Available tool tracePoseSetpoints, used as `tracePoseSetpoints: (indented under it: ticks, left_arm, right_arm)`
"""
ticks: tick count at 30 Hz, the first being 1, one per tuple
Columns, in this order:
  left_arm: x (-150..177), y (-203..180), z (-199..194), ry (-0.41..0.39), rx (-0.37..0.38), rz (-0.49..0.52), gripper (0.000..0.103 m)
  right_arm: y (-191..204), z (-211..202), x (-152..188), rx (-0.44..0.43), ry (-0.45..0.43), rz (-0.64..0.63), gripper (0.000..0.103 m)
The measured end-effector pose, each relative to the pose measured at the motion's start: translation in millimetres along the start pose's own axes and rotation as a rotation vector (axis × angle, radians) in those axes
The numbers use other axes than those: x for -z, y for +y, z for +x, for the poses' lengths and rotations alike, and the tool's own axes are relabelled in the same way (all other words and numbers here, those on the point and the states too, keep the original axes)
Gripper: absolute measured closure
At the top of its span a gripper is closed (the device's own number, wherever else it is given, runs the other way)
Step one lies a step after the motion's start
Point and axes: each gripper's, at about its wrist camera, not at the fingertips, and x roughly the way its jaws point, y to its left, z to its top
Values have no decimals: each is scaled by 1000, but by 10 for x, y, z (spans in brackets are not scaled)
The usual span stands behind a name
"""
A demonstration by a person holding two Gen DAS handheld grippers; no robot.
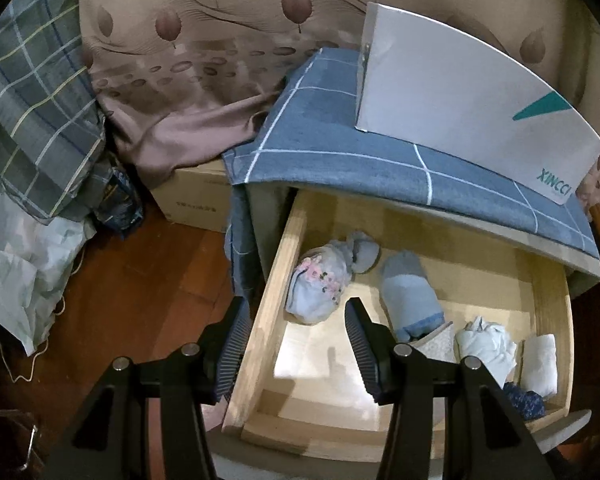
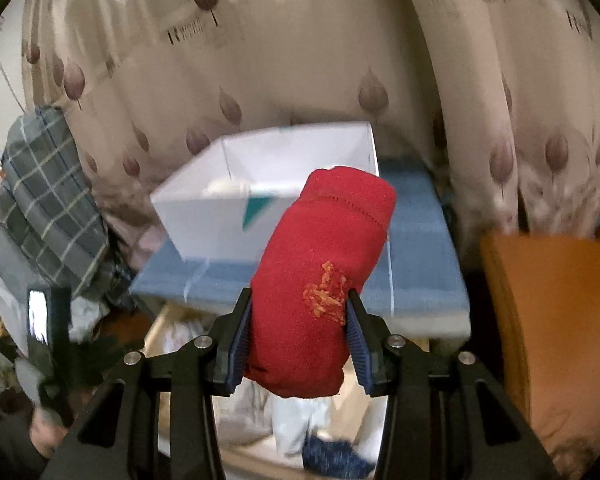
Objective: Take underwear out of drawer
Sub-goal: 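Carry the red underwear into the white box with the right gripper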
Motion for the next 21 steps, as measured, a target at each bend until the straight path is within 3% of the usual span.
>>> tracePoseSetpoints:
  ticks: [10,14,21]
  left_arm:
    - [-1,36,4,0,-18,-19,52]
    - [11,17,-3,-8,-23,-8,52]
    - [14,-5,-6,-9,-25,6,52]
  right_arm:
    - [105,282,-908,34,-48,-76,63]
    - [70,543,-1151,48,-12,-77,62]
    - [-12,1148,-1357,71,132,-76,62]
